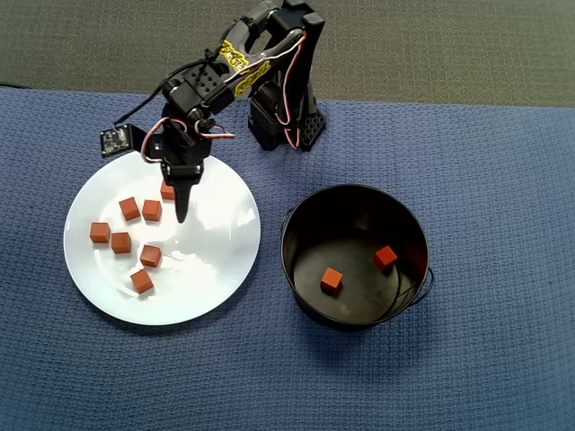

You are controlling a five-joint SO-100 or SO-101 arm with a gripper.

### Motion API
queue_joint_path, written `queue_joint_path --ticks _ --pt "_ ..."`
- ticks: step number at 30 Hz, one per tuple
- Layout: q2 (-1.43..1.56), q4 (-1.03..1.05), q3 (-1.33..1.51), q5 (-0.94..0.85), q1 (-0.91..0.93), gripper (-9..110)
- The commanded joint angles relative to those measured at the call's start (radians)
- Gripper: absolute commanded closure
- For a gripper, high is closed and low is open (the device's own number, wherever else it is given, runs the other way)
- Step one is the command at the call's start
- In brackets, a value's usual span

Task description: Pick up the red cubes from the white plate and place them in the black recipient

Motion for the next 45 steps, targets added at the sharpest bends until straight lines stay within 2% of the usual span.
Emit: queue_joint_path --ticks 1,10,13,34,36,40,45 --pt "-0.009 0.009 -0.005 0.049 0.021 73" --pt "0.021 0.140 -0.046 0.129 0.074 77" --pt "-0.008 0.135 -0.077 0.179 0.107 81" --pt "-0.270 -0.002 -0.167 0.176 0.138 82" --pt "-0.278 -0.003 -0.170 0.178 0.140 84" --pt "-0.279 -0.026 -0.163 0.187 0.141 100" --pt "-0.222 -0.025 -0.181 0.264 0.106 101"
